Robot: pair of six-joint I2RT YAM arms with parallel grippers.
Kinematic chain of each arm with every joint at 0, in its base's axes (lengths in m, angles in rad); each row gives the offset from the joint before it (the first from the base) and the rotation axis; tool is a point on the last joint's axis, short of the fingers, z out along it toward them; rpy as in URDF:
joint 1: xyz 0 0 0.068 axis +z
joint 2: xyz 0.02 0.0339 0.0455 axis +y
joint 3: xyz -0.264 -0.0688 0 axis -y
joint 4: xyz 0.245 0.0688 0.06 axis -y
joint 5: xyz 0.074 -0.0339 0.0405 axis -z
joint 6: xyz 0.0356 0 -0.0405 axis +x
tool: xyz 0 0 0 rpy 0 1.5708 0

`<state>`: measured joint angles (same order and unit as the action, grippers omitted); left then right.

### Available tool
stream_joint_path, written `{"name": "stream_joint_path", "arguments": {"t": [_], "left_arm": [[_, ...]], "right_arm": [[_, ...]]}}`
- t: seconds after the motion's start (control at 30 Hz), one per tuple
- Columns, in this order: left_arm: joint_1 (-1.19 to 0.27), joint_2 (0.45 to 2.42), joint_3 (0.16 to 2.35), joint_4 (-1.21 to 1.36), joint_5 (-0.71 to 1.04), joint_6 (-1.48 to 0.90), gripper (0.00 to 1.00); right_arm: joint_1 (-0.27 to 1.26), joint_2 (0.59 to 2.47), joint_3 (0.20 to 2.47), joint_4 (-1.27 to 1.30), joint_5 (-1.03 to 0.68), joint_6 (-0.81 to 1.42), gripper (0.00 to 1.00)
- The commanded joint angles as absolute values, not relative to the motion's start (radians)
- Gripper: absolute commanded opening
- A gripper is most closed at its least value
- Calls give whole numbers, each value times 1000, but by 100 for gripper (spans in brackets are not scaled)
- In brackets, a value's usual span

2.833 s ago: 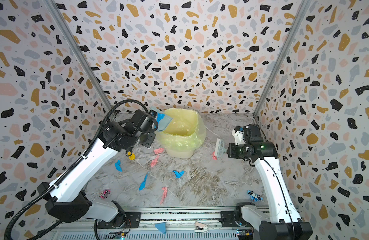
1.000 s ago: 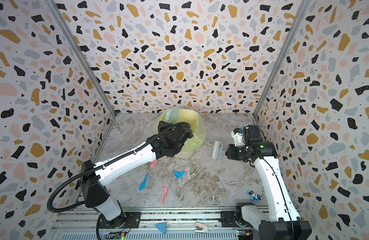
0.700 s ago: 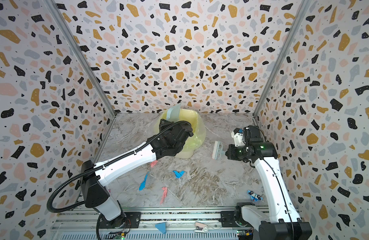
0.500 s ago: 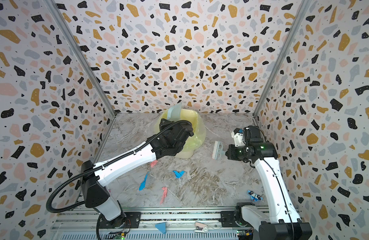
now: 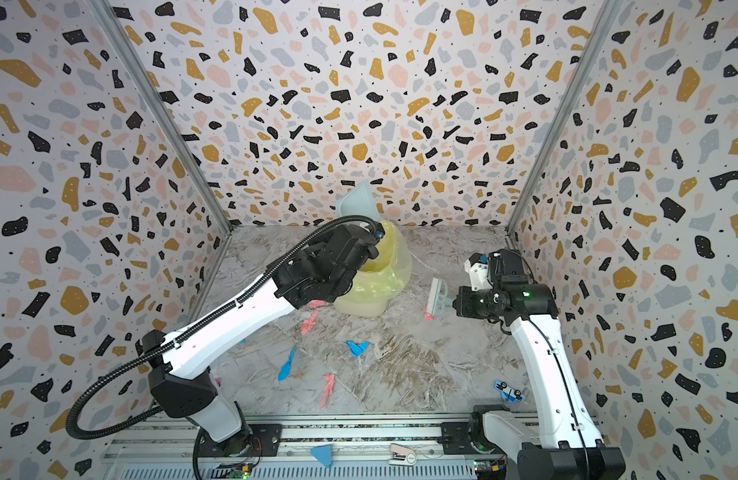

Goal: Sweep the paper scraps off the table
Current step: 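Lower the empty dustpan back to the table near the robot with the left gripper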

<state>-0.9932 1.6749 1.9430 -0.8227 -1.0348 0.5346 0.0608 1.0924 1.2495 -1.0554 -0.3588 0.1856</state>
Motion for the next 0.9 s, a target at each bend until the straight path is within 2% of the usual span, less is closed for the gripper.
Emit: {"name": "stream_joint_path", "arguments": {"t": [0.0, 0.27, 0.53, 0.87], "left_arm": [[-1022, 1627, 2016, -924, -862, 349, 0], [-1069, 1596, 1974, -1001, -616, 184, 2], [-1128, 1567, 1859, -952, -271, 55, 5], [-1157, 1477, 1514, -790, -17, -78, 6]], "right_arm": [[60, 1081, 1303, -1072, -325, 186, 0], [57, 1098, 1352, -1075, -235, 170, 0], [57, 1108, 1359, -1060, -138, 137, 0], [57, 1125, 1318, -1002, -58, 94, 0]]}}
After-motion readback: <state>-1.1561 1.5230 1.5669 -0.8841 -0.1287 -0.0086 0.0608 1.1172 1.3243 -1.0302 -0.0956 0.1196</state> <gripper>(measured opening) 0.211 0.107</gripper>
